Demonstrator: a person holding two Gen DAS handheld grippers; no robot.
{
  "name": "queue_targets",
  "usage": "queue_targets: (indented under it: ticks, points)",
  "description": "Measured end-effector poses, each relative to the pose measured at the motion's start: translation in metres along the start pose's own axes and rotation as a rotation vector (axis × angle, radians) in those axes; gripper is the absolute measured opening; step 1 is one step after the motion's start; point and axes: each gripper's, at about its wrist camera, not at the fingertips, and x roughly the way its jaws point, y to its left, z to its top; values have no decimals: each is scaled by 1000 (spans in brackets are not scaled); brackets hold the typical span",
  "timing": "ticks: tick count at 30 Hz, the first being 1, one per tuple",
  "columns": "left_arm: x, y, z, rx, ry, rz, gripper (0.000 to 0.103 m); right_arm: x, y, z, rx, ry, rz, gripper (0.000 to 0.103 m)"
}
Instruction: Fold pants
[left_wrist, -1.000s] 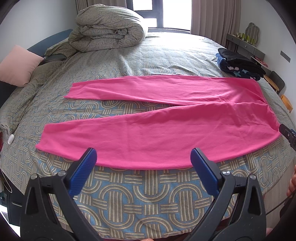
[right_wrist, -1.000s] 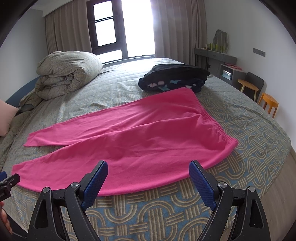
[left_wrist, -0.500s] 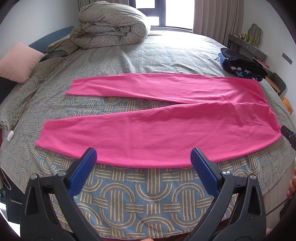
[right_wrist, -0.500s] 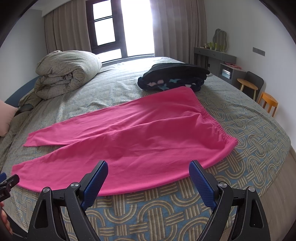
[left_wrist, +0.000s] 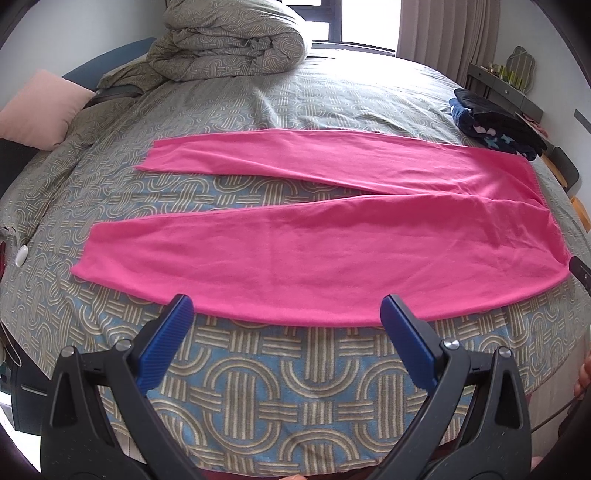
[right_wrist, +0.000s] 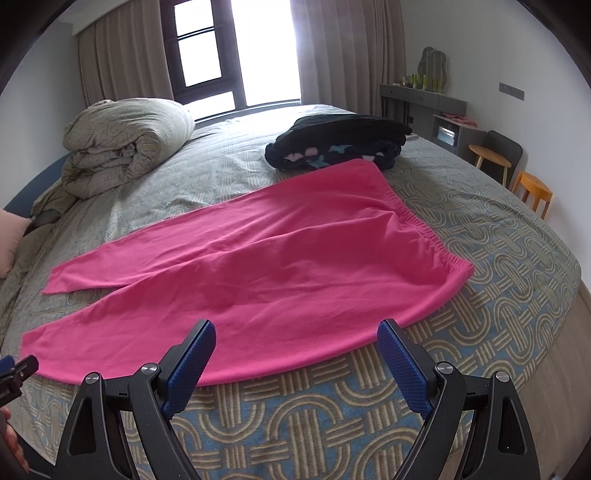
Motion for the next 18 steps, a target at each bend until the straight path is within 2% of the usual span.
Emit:
queue_targets:
  ticks: [12,16,18]
  points:
    - [17,14,3,-29,36,31,101,31,-27,3,77,94,-52,91]
    - [31,40,1,-73,69,76,101,41,-46,7,137,118,-71,91]
    - [43,70,-3,-161,120,80,101,45,-60,8,196,129,-63,91]
